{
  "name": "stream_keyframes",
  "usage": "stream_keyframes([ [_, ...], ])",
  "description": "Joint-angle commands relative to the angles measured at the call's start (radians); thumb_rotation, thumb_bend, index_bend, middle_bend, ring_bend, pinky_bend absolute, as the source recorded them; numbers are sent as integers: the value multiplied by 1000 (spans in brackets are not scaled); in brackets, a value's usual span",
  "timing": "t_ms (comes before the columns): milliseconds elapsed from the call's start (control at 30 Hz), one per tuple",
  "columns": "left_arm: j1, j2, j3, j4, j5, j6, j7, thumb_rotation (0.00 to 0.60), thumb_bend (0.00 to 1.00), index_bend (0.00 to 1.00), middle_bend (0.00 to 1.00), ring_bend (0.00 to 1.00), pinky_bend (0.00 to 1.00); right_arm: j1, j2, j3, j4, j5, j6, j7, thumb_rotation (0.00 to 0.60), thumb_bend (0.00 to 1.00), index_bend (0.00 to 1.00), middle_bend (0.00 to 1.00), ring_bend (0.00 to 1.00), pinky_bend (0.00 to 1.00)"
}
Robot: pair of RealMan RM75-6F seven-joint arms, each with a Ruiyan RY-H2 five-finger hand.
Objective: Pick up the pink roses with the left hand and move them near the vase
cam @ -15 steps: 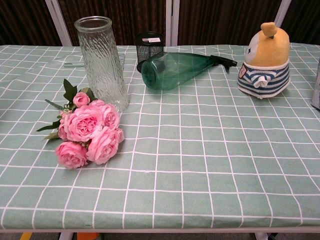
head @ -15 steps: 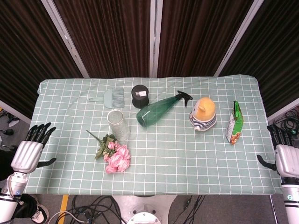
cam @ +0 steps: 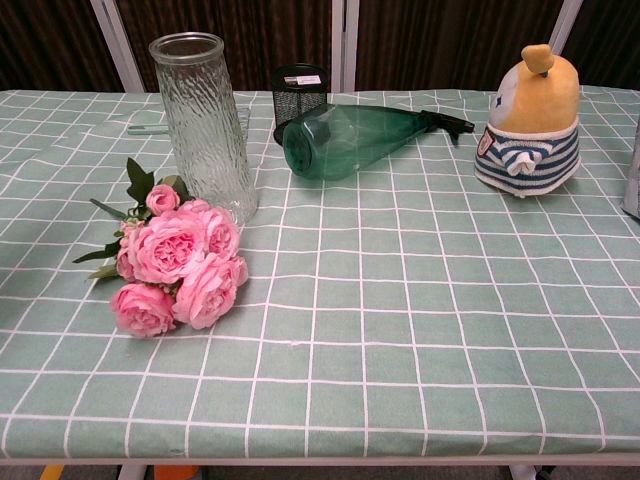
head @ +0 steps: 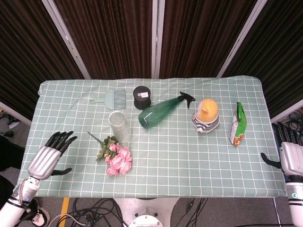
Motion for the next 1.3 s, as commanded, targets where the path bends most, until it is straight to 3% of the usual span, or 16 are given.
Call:
stream_keyframes([
  [33,-46,3,5,-46,33,-56,7,600,39,81,0,0,45,2,-6,-4,1,6,-6,-9,600,154,0,0,0,0],
  [267,-189,-28,-9,-120,29,-272,2,600,39,81,0,0,51,4,-24,-16,13,23,-19,-27,600,155,0,0,0,0],
  [467,-267,-87,-44,-165,-64,-395,55,600,38,77,0,0,50,8,-28,-16,29,29,-31,-13,600,152,0,0,0,0],
  [767,-339,-122,-107,-242,-229,-455,216,600,39,74,0,0,46,22,-32,-22,62,38,-75,14,600,155,0,0,0,0],
  [900,-373,-130,-111,-266,-282,-487,281,600,39,74,0,0,45,28,-33,-20,78,43,-89,30,600,155,0,0,0,0],
  [1300,-479,-239,-141,-158,-454,-533,370,600,39,74,0,0,45,28,-14,-21,49,-18,-51,33,600,155,0,0,0,0],
])
